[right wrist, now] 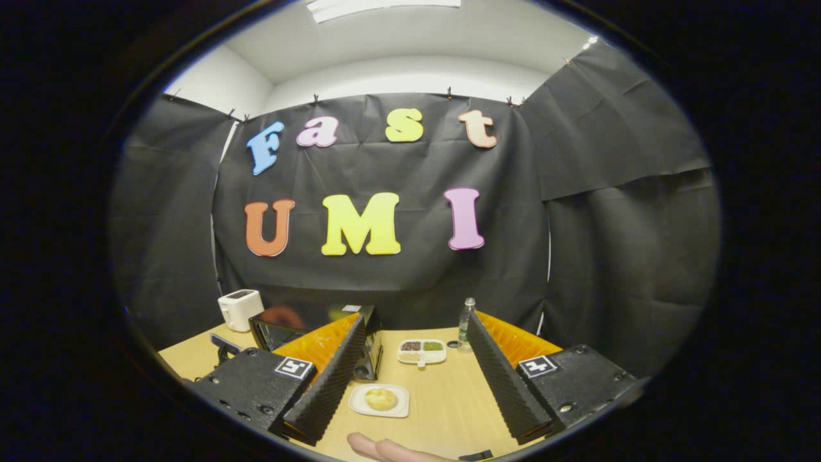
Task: Open the electric oven with the left hand, put the food in, and close the electric oven.
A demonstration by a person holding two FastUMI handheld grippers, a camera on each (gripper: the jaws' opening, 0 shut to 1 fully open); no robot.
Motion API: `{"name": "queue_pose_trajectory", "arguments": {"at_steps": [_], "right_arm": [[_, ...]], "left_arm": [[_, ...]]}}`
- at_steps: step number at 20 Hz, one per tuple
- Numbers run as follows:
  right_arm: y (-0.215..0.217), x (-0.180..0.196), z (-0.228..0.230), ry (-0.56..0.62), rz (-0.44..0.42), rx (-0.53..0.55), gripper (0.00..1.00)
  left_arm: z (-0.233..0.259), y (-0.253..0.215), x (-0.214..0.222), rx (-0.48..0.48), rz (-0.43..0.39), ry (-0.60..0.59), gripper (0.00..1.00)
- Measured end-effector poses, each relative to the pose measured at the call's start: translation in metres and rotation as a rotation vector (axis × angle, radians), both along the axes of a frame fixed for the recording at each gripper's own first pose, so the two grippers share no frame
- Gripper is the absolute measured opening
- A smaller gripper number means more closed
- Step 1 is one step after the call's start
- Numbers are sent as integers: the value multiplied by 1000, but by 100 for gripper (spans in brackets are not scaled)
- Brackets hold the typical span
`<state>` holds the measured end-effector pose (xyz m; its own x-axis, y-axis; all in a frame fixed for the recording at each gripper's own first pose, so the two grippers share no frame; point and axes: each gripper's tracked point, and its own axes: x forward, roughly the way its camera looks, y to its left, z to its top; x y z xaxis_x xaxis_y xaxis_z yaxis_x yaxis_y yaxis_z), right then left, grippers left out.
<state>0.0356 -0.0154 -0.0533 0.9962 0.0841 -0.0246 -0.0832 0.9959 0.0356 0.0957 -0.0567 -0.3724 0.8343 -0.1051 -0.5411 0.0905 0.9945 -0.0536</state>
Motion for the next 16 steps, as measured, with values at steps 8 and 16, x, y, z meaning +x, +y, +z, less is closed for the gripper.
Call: {"name": "queue_pose_trajectory", "arguments": {"at_steps": [8, 16], "right_arm": [[-1, 8, -9, 35, 3, 10, 96], [8, 44, -55, 136, 29, 12, 96]], "left_arm": [[61, 27, -5, 30, 55, -156, 96], [191, 53, -25, 29, 62, -343, 95]]}}
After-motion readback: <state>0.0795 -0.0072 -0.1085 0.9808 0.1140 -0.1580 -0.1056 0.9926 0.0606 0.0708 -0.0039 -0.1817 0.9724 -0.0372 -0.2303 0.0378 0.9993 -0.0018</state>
